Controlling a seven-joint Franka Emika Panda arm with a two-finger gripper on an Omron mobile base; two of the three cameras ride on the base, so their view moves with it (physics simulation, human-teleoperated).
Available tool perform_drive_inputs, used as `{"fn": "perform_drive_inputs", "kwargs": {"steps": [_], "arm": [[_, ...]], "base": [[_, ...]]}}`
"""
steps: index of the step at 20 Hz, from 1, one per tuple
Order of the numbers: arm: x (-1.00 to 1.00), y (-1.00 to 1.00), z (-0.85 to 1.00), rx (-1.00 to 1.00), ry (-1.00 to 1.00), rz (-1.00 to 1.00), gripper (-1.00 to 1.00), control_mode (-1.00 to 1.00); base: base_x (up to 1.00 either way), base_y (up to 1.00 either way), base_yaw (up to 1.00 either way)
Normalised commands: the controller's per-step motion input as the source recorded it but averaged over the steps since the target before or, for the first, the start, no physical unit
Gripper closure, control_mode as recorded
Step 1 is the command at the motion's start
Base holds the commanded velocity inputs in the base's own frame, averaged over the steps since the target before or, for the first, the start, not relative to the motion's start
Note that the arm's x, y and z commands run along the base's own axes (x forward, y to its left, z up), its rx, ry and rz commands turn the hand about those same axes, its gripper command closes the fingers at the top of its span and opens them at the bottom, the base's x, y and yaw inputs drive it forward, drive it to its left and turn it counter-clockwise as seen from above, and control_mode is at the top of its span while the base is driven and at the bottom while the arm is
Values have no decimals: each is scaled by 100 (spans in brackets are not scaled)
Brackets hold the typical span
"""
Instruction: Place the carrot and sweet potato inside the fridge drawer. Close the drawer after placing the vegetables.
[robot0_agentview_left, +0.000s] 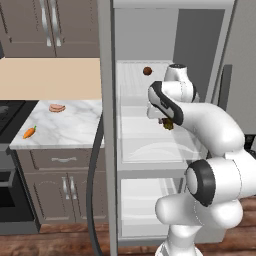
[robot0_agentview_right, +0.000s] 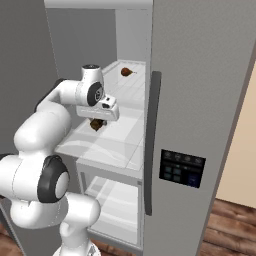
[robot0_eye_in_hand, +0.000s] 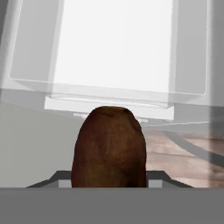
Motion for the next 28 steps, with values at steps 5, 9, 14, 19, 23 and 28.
{"fn": "perform_drive_inputs", "kwargs": {"steps": [5,9,14,19,23,28], "arm": [[0,0,-30,0,3,6,100,-100],[0,0,-32,0,1,7,100,-100],[-13,0,-37,0,0,9,100,-100],[-2,0,-34,-1,2,7,100,-100],[0,0,-25,0,6,5,100,-100],[-1,0,-29,0,5,6,100,-100]], "base": [[0,0,0],[0,0,0],[0,0,0],[0,0,0],[0,0,0],[0,0,0]]}}
